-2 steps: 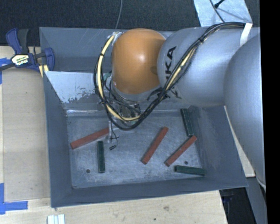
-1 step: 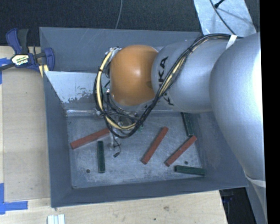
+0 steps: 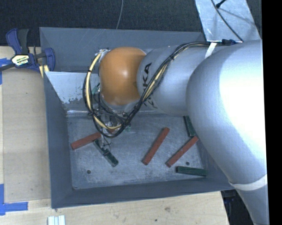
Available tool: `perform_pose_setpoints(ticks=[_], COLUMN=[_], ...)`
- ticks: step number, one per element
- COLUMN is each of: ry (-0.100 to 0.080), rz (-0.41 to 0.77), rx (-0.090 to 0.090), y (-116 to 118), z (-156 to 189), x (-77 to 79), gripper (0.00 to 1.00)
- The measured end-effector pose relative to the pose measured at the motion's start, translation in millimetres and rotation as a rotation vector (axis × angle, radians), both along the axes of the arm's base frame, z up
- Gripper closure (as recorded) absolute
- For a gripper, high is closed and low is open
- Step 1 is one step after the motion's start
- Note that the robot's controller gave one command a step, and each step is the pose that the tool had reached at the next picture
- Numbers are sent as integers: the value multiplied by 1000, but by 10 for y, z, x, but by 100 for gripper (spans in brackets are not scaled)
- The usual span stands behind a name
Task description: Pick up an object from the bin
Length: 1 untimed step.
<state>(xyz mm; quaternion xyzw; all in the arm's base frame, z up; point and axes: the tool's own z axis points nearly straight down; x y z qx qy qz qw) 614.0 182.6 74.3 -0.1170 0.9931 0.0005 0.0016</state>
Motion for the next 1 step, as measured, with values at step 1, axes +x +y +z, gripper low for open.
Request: perform_pose_setpoints(ticks=[1], ry=[1], rz=[28], rx=[0], y=[-501], z=[128], x=[-220], gripper=[100])
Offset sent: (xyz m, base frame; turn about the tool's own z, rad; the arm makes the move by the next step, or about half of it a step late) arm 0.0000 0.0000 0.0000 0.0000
